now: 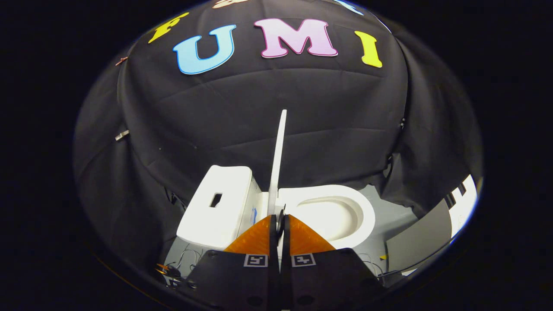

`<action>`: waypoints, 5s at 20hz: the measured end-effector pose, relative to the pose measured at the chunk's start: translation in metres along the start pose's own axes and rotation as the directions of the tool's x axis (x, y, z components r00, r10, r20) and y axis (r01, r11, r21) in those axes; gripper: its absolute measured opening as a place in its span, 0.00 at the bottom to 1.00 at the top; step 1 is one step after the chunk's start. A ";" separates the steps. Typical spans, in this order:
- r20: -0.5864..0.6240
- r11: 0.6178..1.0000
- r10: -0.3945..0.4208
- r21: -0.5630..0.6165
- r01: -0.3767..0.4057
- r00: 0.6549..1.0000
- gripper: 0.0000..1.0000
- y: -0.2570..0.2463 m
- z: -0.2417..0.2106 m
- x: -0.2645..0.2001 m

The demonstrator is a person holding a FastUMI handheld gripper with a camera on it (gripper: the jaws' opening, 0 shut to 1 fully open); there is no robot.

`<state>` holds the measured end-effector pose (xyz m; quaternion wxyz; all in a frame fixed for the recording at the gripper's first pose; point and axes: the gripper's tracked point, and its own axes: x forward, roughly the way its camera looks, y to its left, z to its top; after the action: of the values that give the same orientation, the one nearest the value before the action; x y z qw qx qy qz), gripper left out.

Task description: Open the toilet lid.

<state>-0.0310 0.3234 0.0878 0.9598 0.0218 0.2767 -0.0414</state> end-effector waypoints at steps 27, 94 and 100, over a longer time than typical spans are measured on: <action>0.156 0.954 -0.115 -0.258 0.153 0.981 0.10 0.169 -0.030 0.004; 0.524 0.997 0.072 -0.068 -0.043 0.848 0.99 -0.245 0.052 0.097; 0.584 0.995 0.085 -0.013 -0.096 0.807 0.99 -0.257 0.041 0.120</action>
<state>0.0678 0.0567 0.0537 0.9990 0.0296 -0.0327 -0.0027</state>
